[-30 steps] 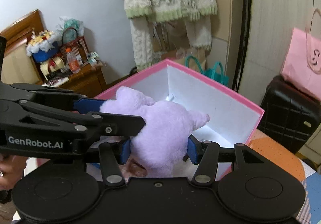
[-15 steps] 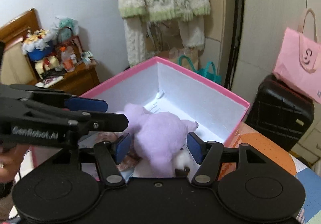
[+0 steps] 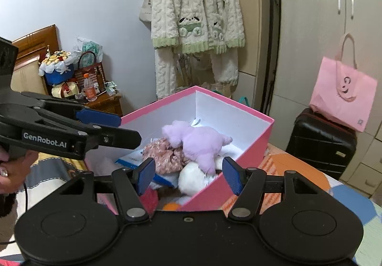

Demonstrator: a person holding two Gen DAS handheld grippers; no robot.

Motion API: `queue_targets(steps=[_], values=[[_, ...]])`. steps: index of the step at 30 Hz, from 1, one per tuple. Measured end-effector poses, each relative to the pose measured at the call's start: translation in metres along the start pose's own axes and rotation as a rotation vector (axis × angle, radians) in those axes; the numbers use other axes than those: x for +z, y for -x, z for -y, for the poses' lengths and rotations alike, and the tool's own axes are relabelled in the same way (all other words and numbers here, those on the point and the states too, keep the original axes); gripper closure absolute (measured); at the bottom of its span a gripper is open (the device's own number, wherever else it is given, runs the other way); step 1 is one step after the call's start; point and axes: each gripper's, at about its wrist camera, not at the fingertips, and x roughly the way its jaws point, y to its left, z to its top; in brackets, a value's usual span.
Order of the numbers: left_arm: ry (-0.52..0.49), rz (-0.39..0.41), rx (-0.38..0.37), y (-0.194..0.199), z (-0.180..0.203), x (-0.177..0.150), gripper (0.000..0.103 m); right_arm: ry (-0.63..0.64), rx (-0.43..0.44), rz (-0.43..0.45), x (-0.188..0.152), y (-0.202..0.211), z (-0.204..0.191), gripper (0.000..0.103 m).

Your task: Organize soft objects

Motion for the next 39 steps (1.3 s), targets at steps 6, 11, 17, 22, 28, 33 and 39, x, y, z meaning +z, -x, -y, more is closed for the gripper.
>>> queue_targets(steps=[6, 11, 17, 22, 28, 33, 39], values=[[-0.033, 0.005, -0.058, 0.027, 0.017, -0.009, 0.04, 0.0, -0.047, 0.013, -0.009, 0.032, -0.011, 0.035], [-0.054, 0.013, -0.096, 0.05, 0.028, -0.021, 0.04, 0.015, -0.085, 0.048, -0.016, 0.055, -0.018, 0.035], [-0.089, 0.06, -0.1, 0.076, 0.041, -0.032, 0.036, -0.028, -0.078, 0.13, -0.028, 0.092, -0.02, 0.035], [-0.088, 0.094, -0.109, 0.09, 0.049, -0.036, 0.036, -0.037, -0.231, 0.169, -0.042, 0.111, -0.026, 0.03], [-0.091, 0.107, -0.111, 0.092, 0.061, -0.046, 0.031, -0.036, -0.357, 0.2, -0.059, 0.132, -0.033, 0.023], [-0.097, 0.125, -0.085, 0.091, 0.069, -0.057, 0.024, -0.062, -0.41, 0.204, -0.075, 0.141, -0.04, 0.012], [-0.076, 0.149, -0.026, 0.083, 0.07, -0.071, 0.003, -0.137, -0.453, 0.198, -0.092, 0.143, -0.045, 0.003]])
